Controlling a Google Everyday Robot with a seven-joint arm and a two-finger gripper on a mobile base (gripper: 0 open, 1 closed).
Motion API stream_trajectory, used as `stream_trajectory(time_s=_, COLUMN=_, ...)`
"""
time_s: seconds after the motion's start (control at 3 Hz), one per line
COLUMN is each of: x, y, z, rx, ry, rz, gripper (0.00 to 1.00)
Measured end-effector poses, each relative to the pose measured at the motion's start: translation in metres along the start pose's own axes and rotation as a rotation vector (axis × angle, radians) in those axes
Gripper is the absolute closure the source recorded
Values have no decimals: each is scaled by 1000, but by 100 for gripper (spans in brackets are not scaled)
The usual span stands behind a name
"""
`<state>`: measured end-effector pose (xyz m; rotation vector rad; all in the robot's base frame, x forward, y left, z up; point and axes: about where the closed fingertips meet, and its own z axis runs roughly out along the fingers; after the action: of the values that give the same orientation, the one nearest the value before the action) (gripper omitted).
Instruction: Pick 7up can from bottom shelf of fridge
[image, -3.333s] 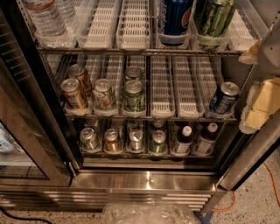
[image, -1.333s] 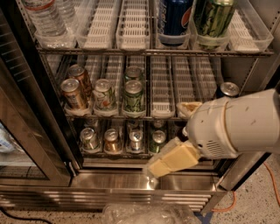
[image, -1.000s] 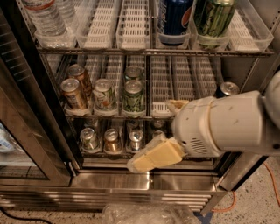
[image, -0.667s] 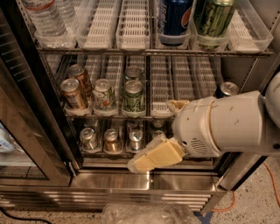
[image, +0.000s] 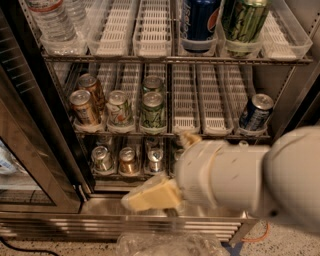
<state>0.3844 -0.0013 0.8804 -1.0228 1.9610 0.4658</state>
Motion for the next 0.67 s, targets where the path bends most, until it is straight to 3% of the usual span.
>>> stream_trajectory(time_s=0.33, x=28, y=29, z=49, rx=4, ry=-31, rz=25, gripper=0)
stream_trajectory(time_s=0.67, x=29, y=17, z=78, rx=46, ry=-144, rz=106, gripper=0)
